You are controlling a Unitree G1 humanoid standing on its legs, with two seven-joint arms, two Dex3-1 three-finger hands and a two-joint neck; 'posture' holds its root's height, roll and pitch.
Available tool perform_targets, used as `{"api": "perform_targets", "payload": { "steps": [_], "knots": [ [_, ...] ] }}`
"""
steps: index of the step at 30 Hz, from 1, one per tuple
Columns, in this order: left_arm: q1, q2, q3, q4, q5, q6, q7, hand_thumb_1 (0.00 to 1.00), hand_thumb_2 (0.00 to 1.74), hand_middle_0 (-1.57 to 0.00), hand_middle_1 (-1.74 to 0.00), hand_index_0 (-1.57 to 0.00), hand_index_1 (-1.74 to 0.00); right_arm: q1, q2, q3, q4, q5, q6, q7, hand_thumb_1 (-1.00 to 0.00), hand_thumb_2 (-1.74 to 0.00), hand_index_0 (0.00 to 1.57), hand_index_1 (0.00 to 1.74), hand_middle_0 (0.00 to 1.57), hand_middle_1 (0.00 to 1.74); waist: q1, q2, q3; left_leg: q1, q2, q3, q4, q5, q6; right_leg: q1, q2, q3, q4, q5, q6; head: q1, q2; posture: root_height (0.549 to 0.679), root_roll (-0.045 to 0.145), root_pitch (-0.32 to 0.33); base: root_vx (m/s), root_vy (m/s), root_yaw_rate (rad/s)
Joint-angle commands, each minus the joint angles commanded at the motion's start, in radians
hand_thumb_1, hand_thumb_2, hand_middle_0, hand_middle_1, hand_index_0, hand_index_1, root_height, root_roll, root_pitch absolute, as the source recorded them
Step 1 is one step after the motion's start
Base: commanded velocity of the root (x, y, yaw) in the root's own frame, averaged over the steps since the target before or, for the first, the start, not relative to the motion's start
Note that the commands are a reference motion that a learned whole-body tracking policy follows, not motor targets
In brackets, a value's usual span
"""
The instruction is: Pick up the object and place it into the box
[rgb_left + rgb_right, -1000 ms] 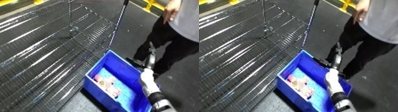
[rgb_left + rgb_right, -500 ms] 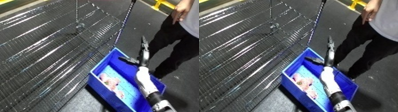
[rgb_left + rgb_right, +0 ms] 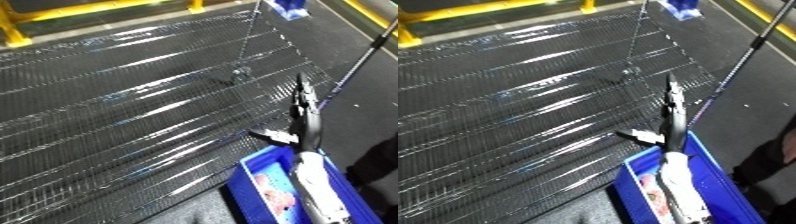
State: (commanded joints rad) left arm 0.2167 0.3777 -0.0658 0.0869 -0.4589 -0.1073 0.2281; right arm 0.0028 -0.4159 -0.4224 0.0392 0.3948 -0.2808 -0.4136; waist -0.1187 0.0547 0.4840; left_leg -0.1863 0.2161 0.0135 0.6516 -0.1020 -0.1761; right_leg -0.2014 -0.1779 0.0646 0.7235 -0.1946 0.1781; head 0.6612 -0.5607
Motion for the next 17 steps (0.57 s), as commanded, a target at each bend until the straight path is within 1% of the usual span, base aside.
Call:
{"api": "perform_targets", "payload": {
  "steps": [4, 8, 11, 16, 17],
  "knots": [
    [0.001, -0.007, 0.009, -0.012, 0.000, 0.004, 0.003, 1.00, 1.74, -1.57, -1.74, -1.57, -1.74, -0.023, 0.012, 0.059, -0.022, -0.006, 0.017, 0.030, 0.00, 0.00, 0.00, 0.00, 0.00, 0.00, 0.024, -0.005, -0.002, -0.004, -0.002, -0.009, 0.002, 0.003, 0.0020, 0.003, -0.0017, -0.003, 0.005, -0.004, 0.0002, -0.080, -0.011, 0.627, 0.037, -0.292, -0.012, 0.001, 0.078],
    [-0.004, -0.007, 0.011, -0.021, 0.004, 0.006, 0.005, 1.00, 1.74, -1.57, -1.74, -1.57, -1.74, -0.049, 0.022, 0.115, -0.029, -0.003, 0.030, 0.055, 0.00, 0.00, 0.00, 0.00, 0.00, 0.00, 0.043, -0.009, -0.005, -0.003, -0.005, -0.016, 0.003, 0.005, 0.0037, 0.010, -0.0062, -0.009, 0.006, -0.008, 0.0005, -0.149, -0.029, 0.627, 0.036, -0.295, -0.012, 0.006, 0.068],
    [-0.014, -0.005, 0.013, -0.023, 0.010, 0.006, 0.007, 1.00, 1.74, -1.57, -1.74, -1.57, -1.74, -0.065, 0.023, 0.158, -0.033, -0.004, 0.039, 0.075, 0.00, 0.00, 0.00, 0.00, 0.00, 0.00, 0.056, -0.014, -0.005, -0.003, -0.006, -0.019, 0.004, 0.006, 0.0044, 0.014, -0.0099, -0.013, 0.005, -0.008, 0.0000, -0.214, -0.049, 0.627, 0.035, -0.297, -0.005, 0.005, 0.056],
    [-0.032, -0.007, 0.019, -0.026, 0.014, 0.002, 0.013, 1.00, 1.74, -1.57, -1.74, -1.57, -1.74, -0.086, 0.027, 0.217, -0.034, 0.003, 0.049, 0.100, 0.00, 0.00, 0.00, 0.00, 0.00, 0.00, 0.075, -0.022, -0.005, 0.001, -0.007, -0.020, -0.001, 0.005, 0.0042, 0.021, -0.0144, -0.018, -0.004, -0.010, -0.0022, -0.287, -0.057, 0.627, 0.035, -0.297, 0.003, 0.007, 0.025],
    [-0.035, -0.007, 0.021, -0.029, 0.013, 0.001, 0.015, 1.00, 1.74, -1.57, -1.74, -1.57, -1.74, -0.089, 0.027, 0.225, -0.033, 0.004, 0.050, 0.103, 0.00, 0.00, 0.00, 0.00, 0.00, 0.00, 0.078, -0.024, -0.005, 0.002, -0.007, -0.019, -0.003, 0.005, 0.0041, 0.022, -0.0151, -0.019, -0.006, -0.010, -0.0023, -0.300, -0.049, 0.628, 0.035, -0.297, 0.002, 0.009, 0.023]
  ]
}}
